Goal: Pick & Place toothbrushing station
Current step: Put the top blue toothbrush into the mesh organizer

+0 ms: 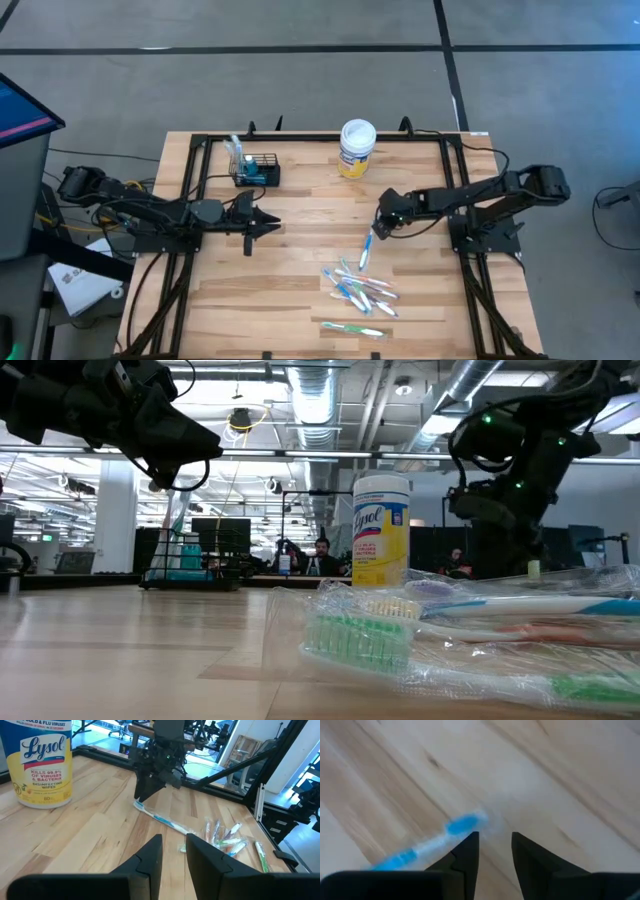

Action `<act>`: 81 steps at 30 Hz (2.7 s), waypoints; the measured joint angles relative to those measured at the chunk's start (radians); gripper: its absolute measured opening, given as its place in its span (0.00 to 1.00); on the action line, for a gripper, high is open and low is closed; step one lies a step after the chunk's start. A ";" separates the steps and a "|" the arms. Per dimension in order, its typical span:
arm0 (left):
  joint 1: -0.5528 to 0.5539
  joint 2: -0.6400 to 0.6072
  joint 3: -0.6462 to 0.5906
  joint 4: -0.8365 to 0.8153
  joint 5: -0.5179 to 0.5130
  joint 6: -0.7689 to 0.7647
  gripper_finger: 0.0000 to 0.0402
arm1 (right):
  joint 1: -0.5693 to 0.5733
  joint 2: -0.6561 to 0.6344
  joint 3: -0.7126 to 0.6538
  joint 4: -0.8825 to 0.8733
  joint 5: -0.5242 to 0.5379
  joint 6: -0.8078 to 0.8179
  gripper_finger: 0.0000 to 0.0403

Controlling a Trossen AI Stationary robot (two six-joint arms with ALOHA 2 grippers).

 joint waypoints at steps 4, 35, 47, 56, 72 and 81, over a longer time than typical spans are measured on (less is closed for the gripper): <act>0.000 0.000 0.000 0.000 0.000 0.000 0.20 | 0.000 -0.009 0.000 0.043 -0.034 0.007 0.25; 0.000 0.000 0.000 0.000 0.000 0.000 0.20 | 0.122 0.124 0.003 0.156 -0.098 0.208 0.26; 0.000 0.000 0.000 0.000 0.000 0.000 0.20 | 0.121 0.140 0.000 0.248 -0.103 0.127 0.03; 0.000 0.000 0.000 0.000 0.000 0.000 0.20 | 0.121 0.115 0.012 0.251 -0.105 0.086 0.00; 0.000 0.000 0.000 0.003 0.000 -0.006 0.20 | 0.159 -0.078 0.071 0.251 -0.002 -0.052 0.00; 0.000 0.000 0.000 0.069 0.037 -0.007 0.20 | 0.221 -0.109 0.136 0.253 0.086 -0.148 0.00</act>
